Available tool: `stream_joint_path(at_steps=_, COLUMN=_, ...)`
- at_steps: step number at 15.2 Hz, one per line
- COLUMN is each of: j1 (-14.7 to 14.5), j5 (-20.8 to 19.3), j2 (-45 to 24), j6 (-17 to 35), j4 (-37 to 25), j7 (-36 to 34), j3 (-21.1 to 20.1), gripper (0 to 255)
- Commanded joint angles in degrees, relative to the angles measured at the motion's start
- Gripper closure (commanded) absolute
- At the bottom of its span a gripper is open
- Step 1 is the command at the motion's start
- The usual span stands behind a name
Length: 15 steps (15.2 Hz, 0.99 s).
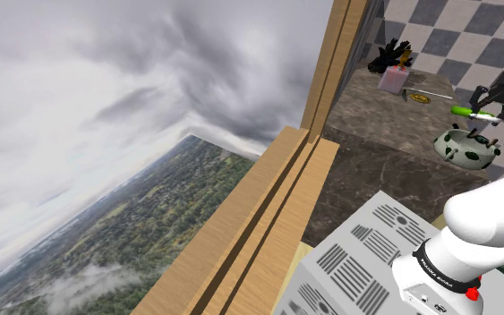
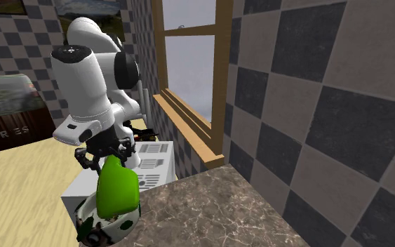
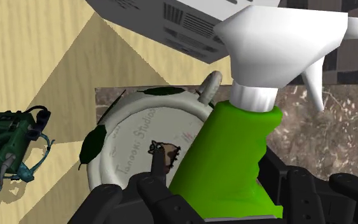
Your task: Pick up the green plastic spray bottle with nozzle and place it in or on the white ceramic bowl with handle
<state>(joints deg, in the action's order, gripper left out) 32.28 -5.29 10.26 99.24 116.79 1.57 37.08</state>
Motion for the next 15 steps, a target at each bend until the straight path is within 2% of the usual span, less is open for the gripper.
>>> stream_joint_path(at_steps=1, j1=1.0, j5=0.4, j2=-2.0, j6=0.3, j4=-1.5, j7=3.6, j3=2.2, gripper=255)
stream_joint_path(at_steps=15, j1=1.6, j5=2.2, j2=-5.9, j6=10.1, j4=5.2, j7=6.2, j3=3.8, gripper=255)
